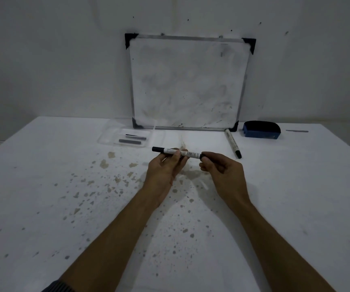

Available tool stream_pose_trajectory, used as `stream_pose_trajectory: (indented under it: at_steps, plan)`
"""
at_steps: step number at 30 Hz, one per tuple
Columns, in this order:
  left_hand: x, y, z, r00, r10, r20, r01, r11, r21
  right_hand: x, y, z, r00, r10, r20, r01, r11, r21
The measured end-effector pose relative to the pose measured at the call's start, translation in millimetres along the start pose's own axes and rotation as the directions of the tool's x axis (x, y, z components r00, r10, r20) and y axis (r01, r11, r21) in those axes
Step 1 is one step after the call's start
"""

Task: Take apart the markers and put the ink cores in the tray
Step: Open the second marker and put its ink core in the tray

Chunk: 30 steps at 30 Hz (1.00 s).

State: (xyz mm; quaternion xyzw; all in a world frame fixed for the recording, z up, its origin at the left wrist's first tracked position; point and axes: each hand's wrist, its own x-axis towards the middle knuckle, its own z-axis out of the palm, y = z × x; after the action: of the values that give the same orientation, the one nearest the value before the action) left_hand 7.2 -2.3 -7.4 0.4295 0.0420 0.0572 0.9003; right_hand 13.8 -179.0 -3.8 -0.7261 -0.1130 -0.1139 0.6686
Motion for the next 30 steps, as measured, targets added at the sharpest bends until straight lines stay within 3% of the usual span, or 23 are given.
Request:
stream_pose_trajectory:
  at_steps: [6,10,15,19,21,24,27,30]
  plan:
    - [-3.1,-5.3,4.8,0.998,0.048,-0.039,-0.049,0.999,-0.006,-1.1,-1.3,4.5,1.0,-0.025,-0.008,0.025,1.0,-0.005]
    - [-5.0,-5.2,9.0,1.0,-0.017,-0.012,0.017,0.999,-0.035,-1.6,-4.3,7.0,0.999,-0.041,-0.02,0.041,0.999,0.002]
    - [-7.3,-4.8,17.9,0.992,-0.014,0.123,0.014,1.0,-0.004,1.9,-11.5,11.8,0.996,0.067,-0.056,-0.054,0.976,0.211]
    - [-12.1,2.5,13.8,0.987,0.005,0.158,-0.032,0.985,0.167,11.6,-12.4,-16.9,0.965,0.263,-0.025,-0.215,0.839,0.5]
    - [-15.4,6.8,12.7,0.971,-0.009,0.241,-0.074,0.939,0.336,15.6,-10.9,-33.7,0.959,0.283,0.028,-0.263,0.845,0.465]
    - [-22.5,2.6,14.0,0.941,-0.086,0.329,-0.116,0.829,0.547,17.2,-9.5,-44.4,0.972,0.237,-0.002,-0.225,0.924,0.309]
    - [-27.9,-10.2,18.2,0.943,-0.091,0.321,-0.124,0.799,0.588,14.6,-13.2,-42.1,0.981,0.176,-0.078,-0.164,0.976,0.141]
    - [-28.7,-19.2,22.8,0.965,-0.04,0.259,-0.108,0.838,0.534,9.2,-17.0,-35.7,0.975,0.216,-0.06,-0.217,0.976,-0.009]
